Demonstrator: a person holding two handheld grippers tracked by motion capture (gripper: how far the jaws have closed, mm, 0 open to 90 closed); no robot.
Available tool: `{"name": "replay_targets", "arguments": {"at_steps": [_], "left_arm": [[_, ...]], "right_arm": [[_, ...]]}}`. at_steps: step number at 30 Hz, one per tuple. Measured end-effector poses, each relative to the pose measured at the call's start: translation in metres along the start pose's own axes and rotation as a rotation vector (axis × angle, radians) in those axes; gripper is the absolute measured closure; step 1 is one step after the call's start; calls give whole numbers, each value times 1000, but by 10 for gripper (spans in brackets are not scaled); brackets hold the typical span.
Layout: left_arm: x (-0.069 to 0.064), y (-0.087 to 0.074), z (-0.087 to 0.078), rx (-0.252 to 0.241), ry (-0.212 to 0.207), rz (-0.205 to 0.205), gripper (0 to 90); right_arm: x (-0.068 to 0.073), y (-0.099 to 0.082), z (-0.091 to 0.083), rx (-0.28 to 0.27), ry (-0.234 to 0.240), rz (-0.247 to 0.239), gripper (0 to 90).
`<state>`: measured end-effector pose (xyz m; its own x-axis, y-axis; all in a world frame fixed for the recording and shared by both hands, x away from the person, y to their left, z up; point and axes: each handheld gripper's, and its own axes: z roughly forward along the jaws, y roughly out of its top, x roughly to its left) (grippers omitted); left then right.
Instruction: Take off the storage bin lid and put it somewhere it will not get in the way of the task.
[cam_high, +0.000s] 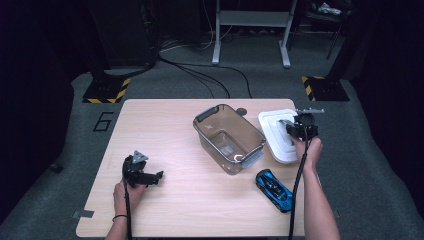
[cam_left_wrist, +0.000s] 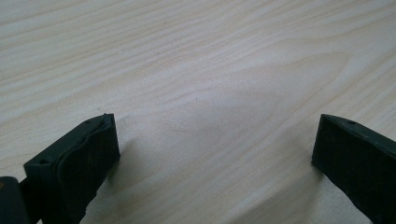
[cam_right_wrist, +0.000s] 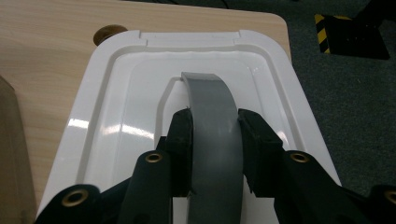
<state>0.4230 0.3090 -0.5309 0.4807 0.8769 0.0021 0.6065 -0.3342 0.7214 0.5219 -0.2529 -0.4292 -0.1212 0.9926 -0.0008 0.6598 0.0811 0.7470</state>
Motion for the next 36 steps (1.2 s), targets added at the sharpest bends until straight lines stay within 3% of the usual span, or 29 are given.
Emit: {"name": "replay_targets", "arguments": {"at_steps": [6,18,31,34,36], "left_arm": [[0,0,0,0,0,1,4],[0,0,0,0,0,0,4],[0,0,0,0,0,0,4],[0,0,0,0,0,-1,4],[0,0,0,0,0,0,4]], "right_arm": [[0,-8,12,0,4,23,670],[3,-23,36,23,-42,36,669],[6,-33,47,59,-23,48,663],[5,-31,46,63,-5,41,600],[5,-30,42,63,0,37,506]]}}
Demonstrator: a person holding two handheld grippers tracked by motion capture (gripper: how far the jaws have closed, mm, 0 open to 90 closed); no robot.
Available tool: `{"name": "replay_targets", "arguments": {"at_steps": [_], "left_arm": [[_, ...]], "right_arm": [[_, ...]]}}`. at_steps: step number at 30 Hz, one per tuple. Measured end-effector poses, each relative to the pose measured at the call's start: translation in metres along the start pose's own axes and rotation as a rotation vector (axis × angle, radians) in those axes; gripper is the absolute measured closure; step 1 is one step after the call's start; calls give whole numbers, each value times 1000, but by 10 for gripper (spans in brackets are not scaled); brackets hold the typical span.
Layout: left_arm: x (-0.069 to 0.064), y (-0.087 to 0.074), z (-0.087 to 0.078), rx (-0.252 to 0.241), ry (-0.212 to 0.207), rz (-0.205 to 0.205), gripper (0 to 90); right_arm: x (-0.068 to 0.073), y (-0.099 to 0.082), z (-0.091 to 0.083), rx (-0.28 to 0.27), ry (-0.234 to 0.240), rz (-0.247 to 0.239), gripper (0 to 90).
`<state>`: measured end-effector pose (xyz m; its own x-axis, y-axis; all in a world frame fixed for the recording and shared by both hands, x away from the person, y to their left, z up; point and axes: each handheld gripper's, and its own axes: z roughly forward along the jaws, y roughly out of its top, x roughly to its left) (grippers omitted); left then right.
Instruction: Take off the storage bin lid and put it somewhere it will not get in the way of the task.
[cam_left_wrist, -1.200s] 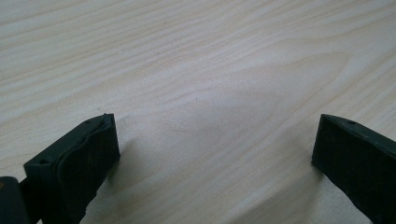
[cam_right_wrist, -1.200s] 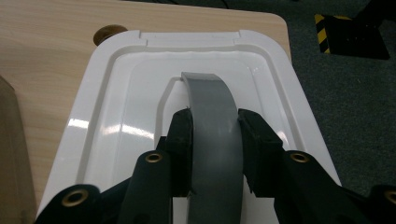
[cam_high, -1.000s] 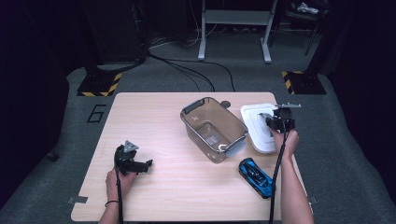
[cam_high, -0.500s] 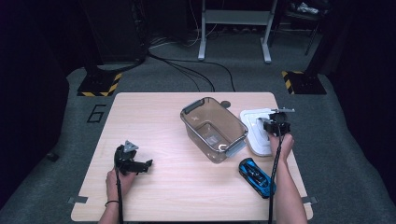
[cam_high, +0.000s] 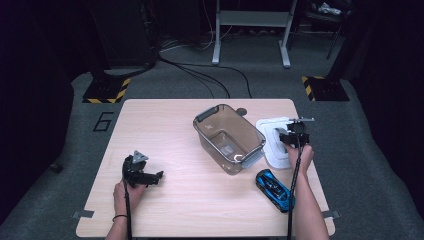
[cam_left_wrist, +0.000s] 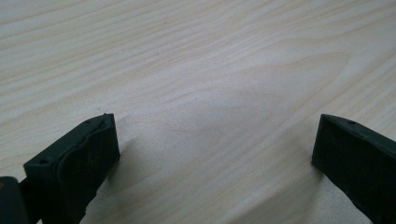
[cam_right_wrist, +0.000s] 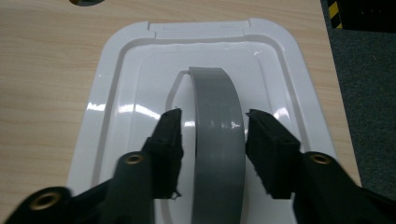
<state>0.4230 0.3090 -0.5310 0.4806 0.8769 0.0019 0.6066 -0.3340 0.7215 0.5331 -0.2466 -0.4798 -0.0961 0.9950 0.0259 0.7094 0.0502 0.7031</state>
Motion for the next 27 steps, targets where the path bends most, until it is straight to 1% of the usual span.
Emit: {"name": "replay_targets", "arguments": {"at_steps": [1,2,4,5,6,7,9,11,16,17,21,23,24,25,26,27], "left_arm": [[0,0,0,0,0,0,4],[0,0,0,0,0,0,4],[0,0,0,0,1,1,4],[0,0,0,0,0,0,4],[0,0,0,0,0,0,4],[0,0,0,0,0,0,4],[0,0,0,0,1,1,4],[0,0,0,0,0,0,4],[0,0,0,0,0,1,4],[0,0,0,0,0,1,4],[0,0,0,0,0,0,4],[0,0,0,0,0,1,4],[0,0,0,0,0,0,4],[0,0,0,0,0,0,4],[0,0,0,0,0,1,4],[0,0,0,0,0,0,4]], "right_arm": [[0,1,-2,-1,-4,-5,469],[1,2,-4,0,8,-10,451],[2,2,-8,15,18,-11,379],[1,3,-9,19,30,-15,369],[2,2,-12,28,43,-6,347],[1,2,-13,26,56,-12,298],[2,0,-18,31,76,-17,269],[1,-2,-22,29,87,-28,220],[2,-9,-33,25,118,-47,170],[2,-10,-36,20,120,-61,158],[4,-17,-46,15,147,-81,140],[6,-20,-51,1,156,-99,133],[7,-22,-55,6,160,-103,123],[7,-23,-57,-2,168,-124,109],[8,-25,-59,0,173,-116,99],[8,-26,-61,-5,185,-126,90]]}}
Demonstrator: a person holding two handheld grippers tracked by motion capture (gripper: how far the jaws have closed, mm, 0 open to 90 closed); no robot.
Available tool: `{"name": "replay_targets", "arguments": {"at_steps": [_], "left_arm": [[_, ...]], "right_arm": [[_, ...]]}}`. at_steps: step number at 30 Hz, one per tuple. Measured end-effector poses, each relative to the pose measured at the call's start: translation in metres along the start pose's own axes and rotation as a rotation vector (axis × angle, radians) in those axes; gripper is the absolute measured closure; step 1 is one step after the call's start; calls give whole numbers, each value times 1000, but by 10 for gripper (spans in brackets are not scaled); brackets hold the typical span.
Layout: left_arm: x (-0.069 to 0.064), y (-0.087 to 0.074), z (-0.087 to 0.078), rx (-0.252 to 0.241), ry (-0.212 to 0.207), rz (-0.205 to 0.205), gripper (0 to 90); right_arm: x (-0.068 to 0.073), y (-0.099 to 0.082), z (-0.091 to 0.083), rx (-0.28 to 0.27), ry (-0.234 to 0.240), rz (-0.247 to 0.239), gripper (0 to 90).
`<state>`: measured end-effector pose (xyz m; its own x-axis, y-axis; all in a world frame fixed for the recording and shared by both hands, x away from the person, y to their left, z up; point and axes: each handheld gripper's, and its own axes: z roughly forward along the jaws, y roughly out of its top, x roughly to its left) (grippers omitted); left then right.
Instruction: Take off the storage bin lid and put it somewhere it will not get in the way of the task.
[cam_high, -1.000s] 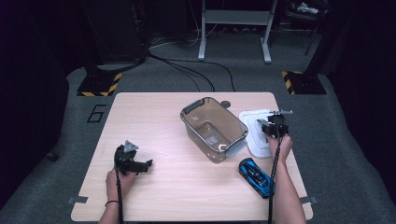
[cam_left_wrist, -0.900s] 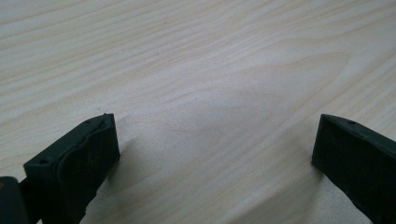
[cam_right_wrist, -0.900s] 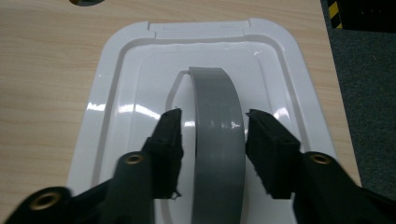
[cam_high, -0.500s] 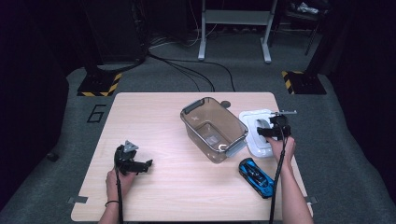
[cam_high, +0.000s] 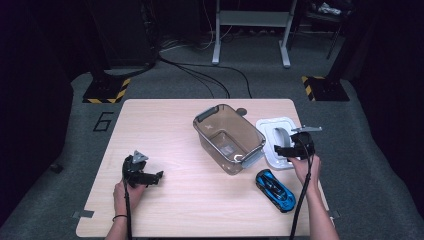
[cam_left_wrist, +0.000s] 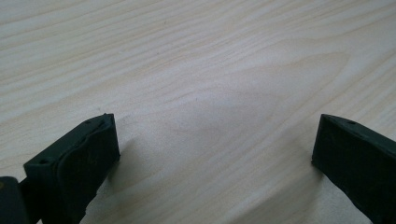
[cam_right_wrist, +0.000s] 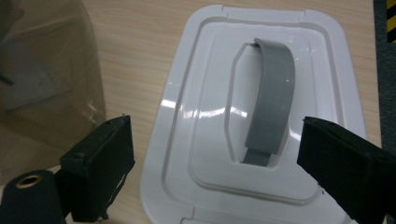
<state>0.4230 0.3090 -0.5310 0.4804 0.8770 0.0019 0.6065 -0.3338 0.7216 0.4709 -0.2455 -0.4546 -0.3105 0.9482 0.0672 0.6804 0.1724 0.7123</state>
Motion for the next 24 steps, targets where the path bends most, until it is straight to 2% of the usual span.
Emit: {"name": "replay_targets", "arguments": {"at_steps": [2,9,15,24], "left_arm": [[0,0,0,0,0,0,4],[0,0,0,0,0,0,4],[0,0,0,0,0,1,4],[0,0,0,1,0,1,4]], "right_arm": [[2,-3,-4,16,20,-6,66],[16,-14,-16,47,44,-43,5],[30,-26,-21,80,93,-79,0],[59,-40,-26,116,153,-193,0]]}}
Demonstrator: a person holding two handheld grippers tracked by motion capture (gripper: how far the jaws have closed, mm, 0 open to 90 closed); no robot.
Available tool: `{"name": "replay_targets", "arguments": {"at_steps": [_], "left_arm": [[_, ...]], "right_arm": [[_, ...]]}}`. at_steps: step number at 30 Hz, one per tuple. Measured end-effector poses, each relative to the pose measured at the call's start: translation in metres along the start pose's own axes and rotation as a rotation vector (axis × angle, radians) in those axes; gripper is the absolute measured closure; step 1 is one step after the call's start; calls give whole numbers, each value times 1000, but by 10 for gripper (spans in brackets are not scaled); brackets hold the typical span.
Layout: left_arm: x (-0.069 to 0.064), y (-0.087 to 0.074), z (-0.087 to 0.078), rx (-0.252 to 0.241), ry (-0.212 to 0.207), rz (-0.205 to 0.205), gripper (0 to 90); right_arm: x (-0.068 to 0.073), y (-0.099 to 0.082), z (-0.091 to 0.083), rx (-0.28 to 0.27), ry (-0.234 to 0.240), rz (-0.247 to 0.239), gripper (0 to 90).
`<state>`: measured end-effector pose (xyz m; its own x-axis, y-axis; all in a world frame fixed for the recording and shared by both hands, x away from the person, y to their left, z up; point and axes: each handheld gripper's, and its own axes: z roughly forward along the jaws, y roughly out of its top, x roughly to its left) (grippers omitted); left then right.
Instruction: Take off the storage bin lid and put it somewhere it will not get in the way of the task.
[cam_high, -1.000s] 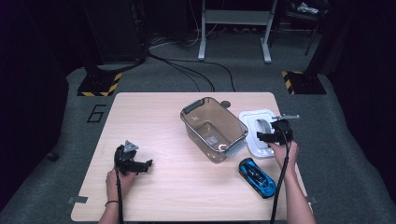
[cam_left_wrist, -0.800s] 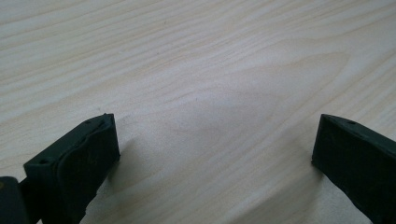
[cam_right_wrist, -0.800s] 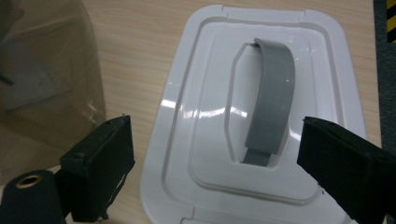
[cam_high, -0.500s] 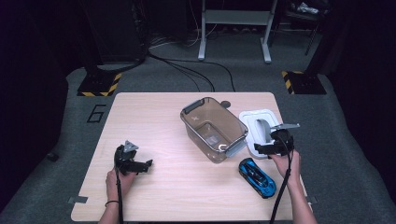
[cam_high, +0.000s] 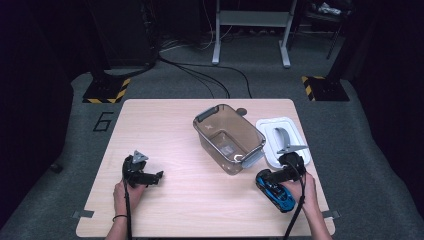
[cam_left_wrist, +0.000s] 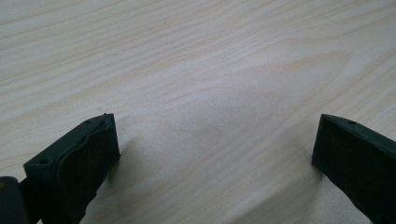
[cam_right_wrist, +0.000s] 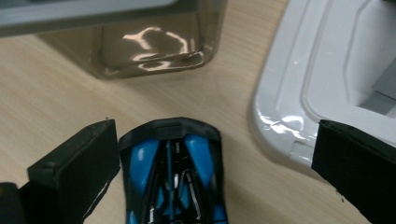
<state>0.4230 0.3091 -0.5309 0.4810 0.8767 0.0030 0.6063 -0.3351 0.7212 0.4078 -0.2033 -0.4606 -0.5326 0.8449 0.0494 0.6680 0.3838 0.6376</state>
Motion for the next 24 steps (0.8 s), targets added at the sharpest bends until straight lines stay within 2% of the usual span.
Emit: {"name": "replay_targets", "arguments": {"at_steps": [5,12,17,24], "left_arm": [[0,0,0,-1,0,-1,4],[0,0,0,0,0,-1,4],[0,0,0,0,0,-1,4],[0,0,0,0,0,-1,4]], "right_arm": [[11,-4,8,39,22,-29,0],[18,-8,23,80,39,-31,2],[21,-9,29,86,47,-28,21],[27,-5,35,104,30,-52,119]]}}
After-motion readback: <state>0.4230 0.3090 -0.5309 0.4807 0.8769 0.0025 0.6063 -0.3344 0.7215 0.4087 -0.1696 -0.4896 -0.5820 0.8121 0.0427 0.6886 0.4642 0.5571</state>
